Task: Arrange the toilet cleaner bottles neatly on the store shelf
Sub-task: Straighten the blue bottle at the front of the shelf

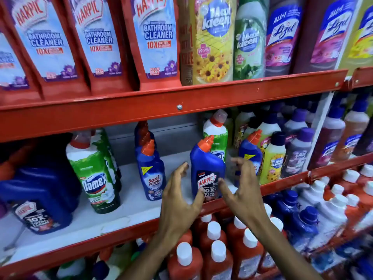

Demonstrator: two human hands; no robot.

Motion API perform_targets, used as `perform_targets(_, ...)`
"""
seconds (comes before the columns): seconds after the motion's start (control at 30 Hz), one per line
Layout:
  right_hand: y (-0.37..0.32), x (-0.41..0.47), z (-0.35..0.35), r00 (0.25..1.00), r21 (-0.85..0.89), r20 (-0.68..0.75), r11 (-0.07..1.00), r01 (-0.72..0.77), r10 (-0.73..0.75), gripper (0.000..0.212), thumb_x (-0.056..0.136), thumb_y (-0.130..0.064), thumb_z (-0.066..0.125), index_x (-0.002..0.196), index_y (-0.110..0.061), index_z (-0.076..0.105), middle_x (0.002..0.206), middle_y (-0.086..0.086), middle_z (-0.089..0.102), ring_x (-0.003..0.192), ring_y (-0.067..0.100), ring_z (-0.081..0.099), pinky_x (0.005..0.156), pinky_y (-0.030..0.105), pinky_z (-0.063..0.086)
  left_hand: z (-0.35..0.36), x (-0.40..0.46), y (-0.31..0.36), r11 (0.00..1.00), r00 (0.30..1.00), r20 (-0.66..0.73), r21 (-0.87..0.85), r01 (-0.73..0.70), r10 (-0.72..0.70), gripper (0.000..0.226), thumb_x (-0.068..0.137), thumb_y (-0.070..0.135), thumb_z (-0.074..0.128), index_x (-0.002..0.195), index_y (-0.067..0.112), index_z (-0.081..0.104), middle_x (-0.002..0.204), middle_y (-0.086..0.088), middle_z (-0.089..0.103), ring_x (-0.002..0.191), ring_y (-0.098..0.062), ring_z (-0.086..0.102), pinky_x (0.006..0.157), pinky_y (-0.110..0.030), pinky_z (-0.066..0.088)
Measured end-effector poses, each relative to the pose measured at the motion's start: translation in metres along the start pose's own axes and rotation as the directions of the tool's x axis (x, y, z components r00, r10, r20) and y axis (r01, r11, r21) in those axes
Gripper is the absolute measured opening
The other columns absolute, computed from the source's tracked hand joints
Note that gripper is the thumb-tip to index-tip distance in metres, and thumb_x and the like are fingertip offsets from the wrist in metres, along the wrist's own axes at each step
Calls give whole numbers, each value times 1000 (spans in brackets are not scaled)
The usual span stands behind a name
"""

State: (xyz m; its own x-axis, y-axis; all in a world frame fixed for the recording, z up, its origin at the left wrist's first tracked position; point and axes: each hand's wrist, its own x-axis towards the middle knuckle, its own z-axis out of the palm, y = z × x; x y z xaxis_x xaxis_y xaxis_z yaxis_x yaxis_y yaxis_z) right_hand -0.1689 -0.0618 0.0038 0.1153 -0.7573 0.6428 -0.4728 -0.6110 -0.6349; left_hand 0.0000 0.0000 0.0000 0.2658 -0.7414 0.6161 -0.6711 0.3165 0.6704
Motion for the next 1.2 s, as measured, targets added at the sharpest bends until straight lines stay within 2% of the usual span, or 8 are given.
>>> perform_targets(0.13,18,0,7,951,68,244,975,-211,189,56,81,-19,78,130,-20,50,124,-4,65,104,0,62,85,17,51,14,11,-7,953,970,64,-182,241,-233,59,76,16,83,124,35,53,119,18,68,110,0,66,96,-37,60)
perform_targets(0.33,25,5,6,917,199,338,936,-291,214,47,83,-14,78,124,-24,56,117,-10,71,107,8,68,88,44,61,14,14,-14,909,951,83,-279,309,-297,55,76,5,85,113,37,59,113,7,75,104,-9,73,93,-46,62)
perform_targets(0.6,-45,-4,31,960,337,274,930,-149,54,45,83,-13,79,121,-25,59,113,-15,72,104,4,69,86,14,51,-50,-1,-15,921,973,-83,-348,175,-217,62,80,-5,79,117,40,60,112,16,76,107,-10,73,94,-30,59)
perform_targets(0.7,-82,-11,56,958,368,285,925,-97,-13,44,81,-18,78,120,-26,58,116,-12,71,105,7,68,87,19,53,-97,-11,-25,926,961,-146,-335,174,-234,62,80,-5,79,117,42,60,111,22,75,106,-7,73,92,-25,59)
perform_targets(0.83,-131,-31,104,945,403,325,910,-102,-38,47,79,-21,80,119,-30,59,113,-9,72,95,11,70,85,34,59,-160,-36,-47,930,932,-242,-314,188,-270,62,81,-2,80,127,35,62,116,7,77,107,-12,74,95,-36,59)
perform_targets(0.97,-177,-51,158,928,444,364,890,-100,-77,46,78,-24,79,118,-33,59,114,-13,71,101,9,69,87,33,57,-223,-57,-67,955,903,-326,-188,227,-279,67,78,14,82,121,60,57,107,32,74,100,2,73,89,-19,58)
perform_targets(1.1,-212,-68,206,907,456,409,883,-109,-99,42,81,-15,79,117,-27,60,110,-13,72,95,-3,68,80,12,52,-270,-71,-92,968,891,-378,-86,237,-252,61,86,3,76,136,32,57,116,15,77,101,-4,75,86,-22,60)
perform_targets(1.2,-229,-74,235,897,452,431,883,-122,-96,41,80,-23,78,116,-28,58,112,-8,71,99,3,68,83,27,57,-292,-73,-107,966,889,-391,3,258,-237,60,86,2,75,138,25,57,101,29,76,93,6,73,82,-16,58)
